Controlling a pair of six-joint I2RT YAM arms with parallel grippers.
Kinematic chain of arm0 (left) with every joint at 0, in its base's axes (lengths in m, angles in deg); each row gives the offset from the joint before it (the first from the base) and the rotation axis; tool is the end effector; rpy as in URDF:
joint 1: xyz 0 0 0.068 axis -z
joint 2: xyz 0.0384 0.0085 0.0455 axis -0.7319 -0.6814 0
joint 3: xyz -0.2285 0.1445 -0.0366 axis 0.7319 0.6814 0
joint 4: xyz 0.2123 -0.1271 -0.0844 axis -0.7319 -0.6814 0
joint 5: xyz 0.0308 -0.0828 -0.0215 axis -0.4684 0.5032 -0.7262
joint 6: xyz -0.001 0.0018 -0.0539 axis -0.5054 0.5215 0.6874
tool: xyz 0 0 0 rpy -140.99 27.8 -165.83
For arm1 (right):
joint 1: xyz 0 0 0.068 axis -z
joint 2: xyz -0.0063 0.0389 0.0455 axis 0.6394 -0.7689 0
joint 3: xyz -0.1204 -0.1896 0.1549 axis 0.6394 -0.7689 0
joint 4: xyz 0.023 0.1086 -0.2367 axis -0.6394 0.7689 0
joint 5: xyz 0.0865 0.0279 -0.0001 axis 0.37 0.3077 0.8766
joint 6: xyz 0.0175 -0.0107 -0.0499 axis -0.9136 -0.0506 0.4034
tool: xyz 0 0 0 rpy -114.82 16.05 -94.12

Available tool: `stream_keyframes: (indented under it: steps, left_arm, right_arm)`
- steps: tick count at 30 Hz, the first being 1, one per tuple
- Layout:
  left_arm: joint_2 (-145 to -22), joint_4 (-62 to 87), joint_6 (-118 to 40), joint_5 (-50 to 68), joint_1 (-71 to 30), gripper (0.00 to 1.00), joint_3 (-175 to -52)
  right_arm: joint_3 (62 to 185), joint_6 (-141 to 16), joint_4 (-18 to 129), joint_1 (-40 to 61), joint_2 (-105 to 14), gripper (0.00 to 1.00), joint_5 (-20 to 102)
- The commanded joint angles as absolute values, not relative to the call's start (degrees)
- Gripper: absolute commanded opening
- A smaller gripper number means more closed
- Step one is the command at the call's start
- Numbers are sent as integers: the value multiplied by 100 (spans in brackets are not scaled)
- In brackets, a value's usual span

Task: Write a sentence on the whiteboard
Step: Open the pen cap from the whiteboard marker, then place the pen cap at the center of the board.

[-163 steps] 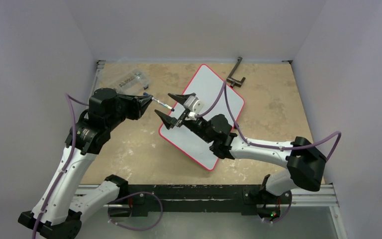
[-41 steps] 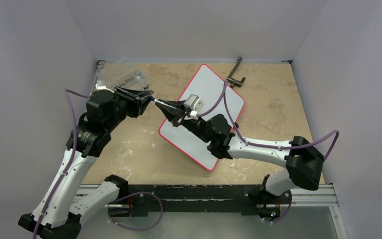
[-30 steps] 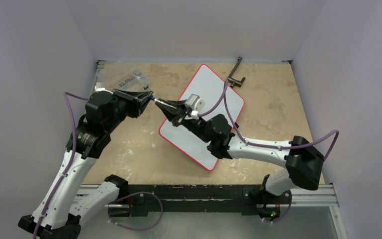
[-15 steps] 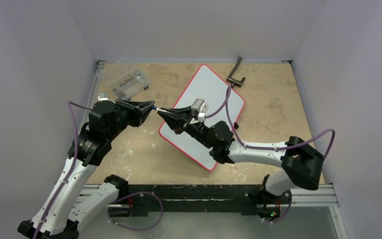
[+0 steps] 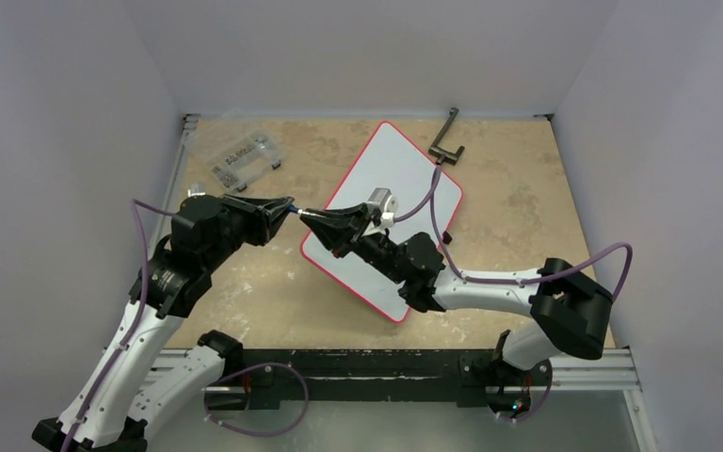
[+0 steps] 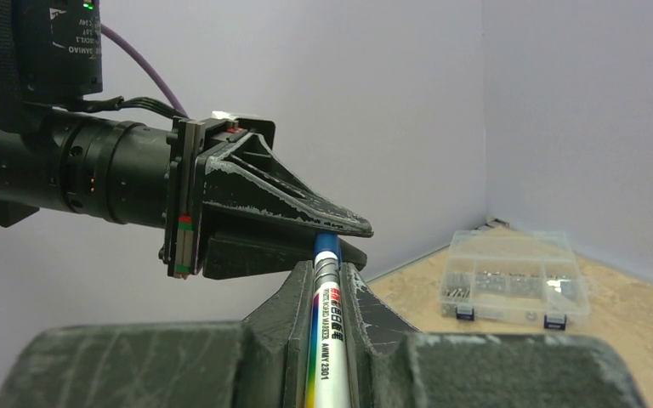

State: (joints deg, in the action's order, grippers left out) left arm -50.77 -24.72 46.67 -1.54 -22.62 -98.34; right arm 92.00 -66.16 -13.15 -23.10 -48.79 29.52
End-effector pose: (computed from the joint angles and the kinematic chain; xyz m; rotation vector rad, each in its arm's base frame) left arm 0.1385 -0.0613 0.3728 -1.3299 1.7417 -1.3051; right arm 0.1472 0.2823 0.3142 -0.4579 1.0626 1.1097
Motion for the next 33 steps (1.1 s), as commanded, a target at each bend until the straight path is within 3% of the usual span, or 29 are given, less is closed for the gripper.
stream_keyframes:
  steps: [1, 17, 24, 33]
  left_arm:
    - [-4900, -2130, 5071, -1646, -2430, 0, -9841]
    - [-4656, -2242, 4875, -2585, -2521, 0, -9869]
    - [-4534, -3662, 3413, -2909, -2799, 0, -10446]
    - [-4152, -3999, 935, -2935, -2998, 0, -10267]
  right_arm:
    - [9004, -6949, -1893, -2320, -4601, 0, 2996]
    - [8769, -7095, -1836, -2320, -4257, 0, 3032]
    - [8691, -6739, -796, -2318, -3607, 0, 2790]
    - [8643, -6464, 478, -2319, -2713, 0, 2970]
